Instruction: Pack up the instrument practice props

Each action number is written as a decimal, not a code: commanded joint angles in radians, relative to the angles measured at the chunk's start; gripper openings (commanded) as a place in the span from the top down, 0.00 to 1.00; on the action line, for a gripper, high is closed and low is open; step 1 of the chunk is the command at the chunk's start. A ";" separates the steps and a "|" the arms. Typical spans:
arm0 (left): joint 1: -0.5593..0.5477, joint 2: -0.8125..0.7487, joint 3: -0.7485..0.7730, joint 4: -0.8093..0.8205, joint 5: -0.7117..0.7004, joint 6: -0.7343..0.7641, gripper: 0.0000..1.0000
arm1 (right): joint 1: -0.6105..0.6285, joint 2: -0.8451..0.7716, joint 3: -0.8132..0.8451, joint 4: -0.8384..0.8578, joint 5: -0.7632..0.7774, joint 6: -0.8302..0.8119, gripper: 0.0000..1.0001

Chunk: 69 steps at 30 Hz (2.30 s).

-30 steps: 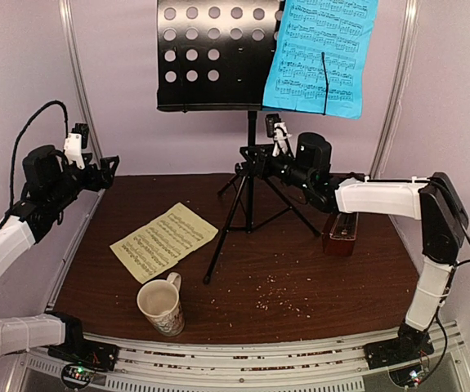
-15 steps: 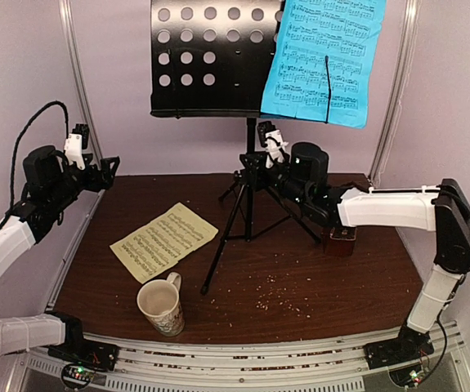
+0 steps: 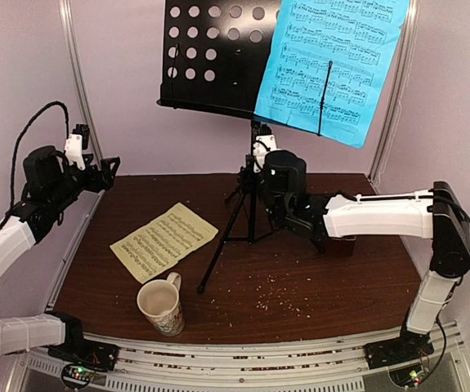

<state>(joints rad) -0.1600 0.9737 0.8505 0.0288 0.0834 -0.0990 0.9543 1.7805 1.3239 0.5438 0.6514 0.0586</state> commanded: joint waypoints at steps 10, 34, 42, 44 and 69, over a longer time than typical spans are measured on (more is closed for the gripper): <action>-0.001 -0.017 -0.008 0.030 0.014 0.004 0.09 | 0.047 0.156 0.202 0.048 0.286 0.064 1.00; -0.001 -0.026 -0.018 0.031 0.003 -0.001 0.08 | 0.072 0.057 0.081 -0.015 -0.043 0.075 0.15; 0.000 -0.042 -0.026 0.036 -0.070 0.010 0.08 | 0.059 -0.158 -0.244 -0.056 -0.134 0.122 0.04; -0.001 -0.062 -0.031 0.037 -0.105 0.013 0.08 | 0.050 -0.220 -0.319 -0.077 -0.141 0.142 0.03; -0.576 0.201 0.490 0.005 0.124 -0.108 0.34 | -0.623 -0.818 -0.257 -0.455 -0.880 0.536 0.05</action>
<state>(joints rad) -0.6460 1.1271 1.2564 -0.0105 0.1684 -0.1642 0.3614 1.0195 0.9699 0.1139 -0.0185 0.5091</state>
